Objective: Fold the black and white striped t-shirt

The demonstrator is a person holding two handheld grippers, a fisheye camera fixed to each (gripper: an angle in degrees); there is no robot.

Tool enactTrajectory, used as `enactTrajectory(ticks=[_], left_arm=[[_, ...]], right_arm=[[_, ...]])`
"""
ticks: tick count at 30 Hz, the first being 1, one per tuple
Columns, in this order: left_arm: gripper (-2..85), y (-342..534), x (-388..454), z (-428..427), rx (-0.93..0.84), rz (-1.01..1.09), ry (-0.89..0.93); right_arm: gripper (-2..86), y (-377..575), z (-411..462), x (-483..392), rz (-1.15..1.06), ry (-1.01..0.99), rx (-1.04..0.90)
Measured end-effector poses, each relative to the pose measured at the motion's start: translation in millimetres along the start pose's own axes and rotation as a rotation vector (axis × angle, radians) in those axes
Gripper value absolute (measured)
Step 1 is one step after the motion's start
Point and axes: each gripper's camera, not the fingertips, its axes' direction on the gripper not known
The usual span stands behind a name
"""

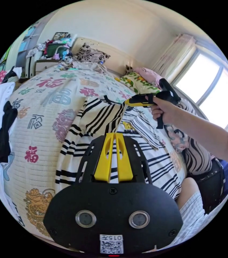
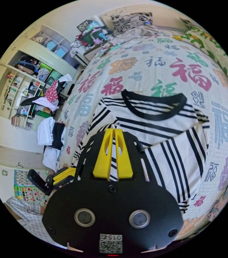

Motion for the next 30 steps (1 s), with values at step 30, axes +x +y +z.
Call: enactTrajectory(ticks=[30], left_arm=[[-0.8,-70.7,55.5,93.3,-0.231,0.136,-0.085]], right_arm=[[-0.3,-12.7,19.3,0.8,-0.242,0.399,-0.157]])
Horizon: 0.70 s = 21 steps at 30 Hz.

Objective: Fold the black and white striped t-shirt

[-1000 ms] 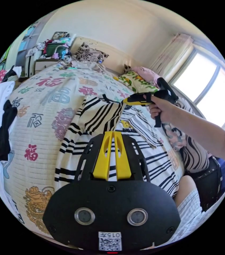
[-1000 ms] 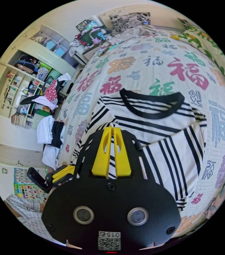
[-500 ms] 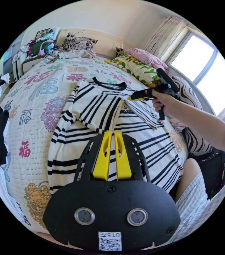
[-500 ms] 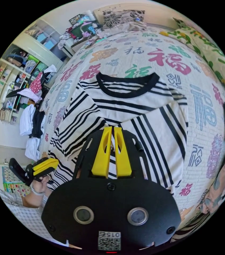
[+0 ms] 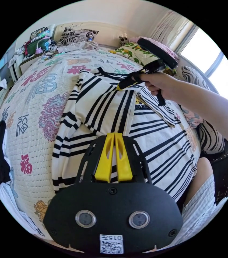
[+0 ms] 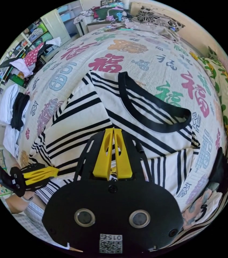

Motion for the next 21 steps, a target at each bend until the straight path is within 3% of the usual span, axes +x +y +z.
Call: enactTrajectory(ticks=[9,11,14,19,21], left_arm=[[0.0,-22.9,9.6,-18.3,0.066,0.036,0.024],[0.2,-31.6,13.2,-12.3,0.047,0.052,0.052],[0.2,-41.1,20.2,12.2,-0.068,0.107,0.022],[1.6,-66.0,15.3,9.8,-0.141,0.206,0.095],[3.9,-88.3,5.3,-3.0,-0.081,0.222,0.147]], right_arm=[[0.1,49.1,-39.0,20.8,0.036,0.036,0.163],[0.3,62.6,-36.0,22.6,-0.044,-0.052,0.1],[-0.4,76.3,-26.7,28.5,-0.07,-0.017,0.029],[-0.1,101.6,-54.9,73.9,-0.062,-0.114,0.086],[1.6,115.0,-75.0,101.7,-0.077,-0.121,0.18]])
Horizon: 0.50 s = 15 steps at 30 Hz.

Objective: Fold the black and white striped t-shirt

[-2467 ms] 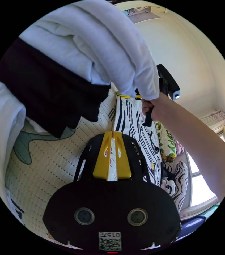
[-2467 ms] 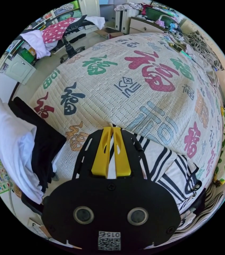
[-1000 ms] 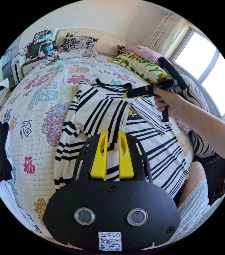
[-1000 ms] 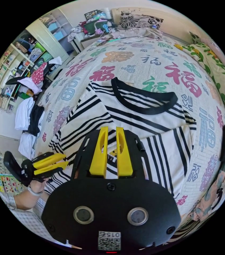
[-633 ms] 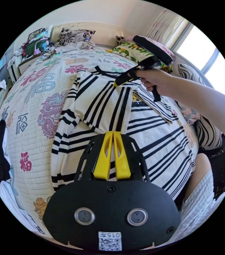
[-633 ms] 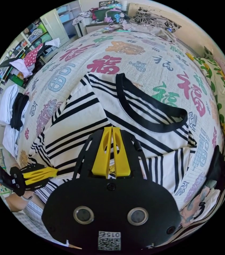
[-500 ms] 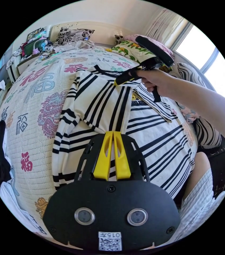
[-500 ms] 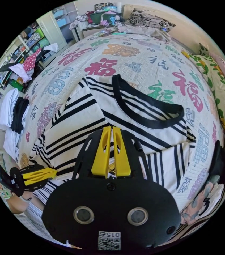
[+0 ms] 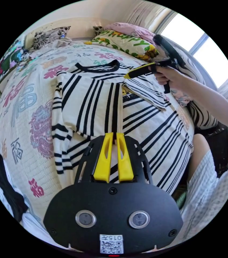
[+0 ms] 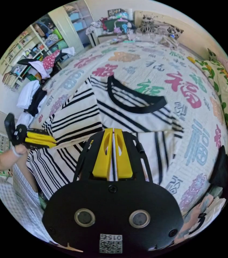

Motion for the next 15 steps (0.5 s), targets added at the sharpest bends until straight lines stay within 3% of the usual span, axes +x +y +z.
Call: enactTrajectory(ticks=[5,10,15], left_arm=[[7.9,-86.9,-53.7,-32.5,0.139,-0.011,-0.062],[10.4,-184.0,-97.0,1.7,0.04,-0.035,-0.144],[11.0,-213.3,-122.0,54.4,-0.147,-0.101,-0.27]], right_arm=[[5.5,12.0,-37.8,72.9,0.082,0.099,0.085],[7.9,0.4,-14.6,96.8,0.088,0.119,-0.01],[8.4,6.2,8.8,106.7,0.096,0.11,-0.136]])
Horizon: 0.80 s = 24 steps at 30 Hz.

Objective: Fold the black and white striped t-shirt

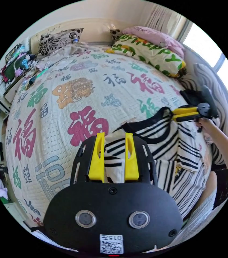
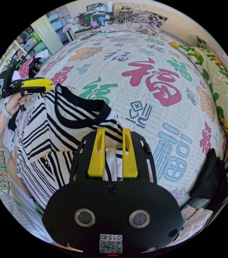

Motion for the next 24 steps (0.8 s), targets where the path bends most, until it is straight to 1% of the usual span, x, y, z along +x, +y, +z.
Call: enactTrajectory(ticks=[1,2,5,7,9,14,17,20,24], left_arm=[[10.8,0.9,2.2,8.2,-0.021,0.022,-0.024],[10.5,3.3,3.4,7.4,0.0,0.033,-0.027],[6.2,12.3,3.4,3.4,0.024,0.077,0.01],[2.3,11.5,0.0,-5.6,0.0,0.081,0.042],[1.3,9.3,0.0,-21.5,0.035,0.081,0.032],[0.2,-3.4,-2.7,-71.8,0.137,0.058,0.032],[0.1,-6.2,1.6,-97.8,0.193,0.066,-0.016],[0.1,5.0,9.9,-118.7,0.259,0.079,-0.07],[0.2,53.2,21.9,-145.3,0.307,0.153,-0.057]], right_arm=[[5.2,7.1,-2.3,0.4,-0.033,-0.001,0.01],[2.5,14.5,-2.4,0.9,-0.076,-0.017,-0.005],[-0.4,28.7,-6.7,8.3,-0.1,-0.056,-0.046],[-0.7,37.0,-14.7,13.6,-0.071,-0.032,-0.024],[-0.9,43.9,-26.7,19.2,-0.024,-0.019,0.017],[-0.8,55.6,-64.8,29.1,0.066,0.074,0.095],[-0.8,65.1,-82.9,37.7,0.124,0.098,0.142],[-0.7,86.5,-96.4,40.3,0.166,0.11,0.187],[-0.7,132.1,-114.2,35.3,0.133,0.071,0.221]])
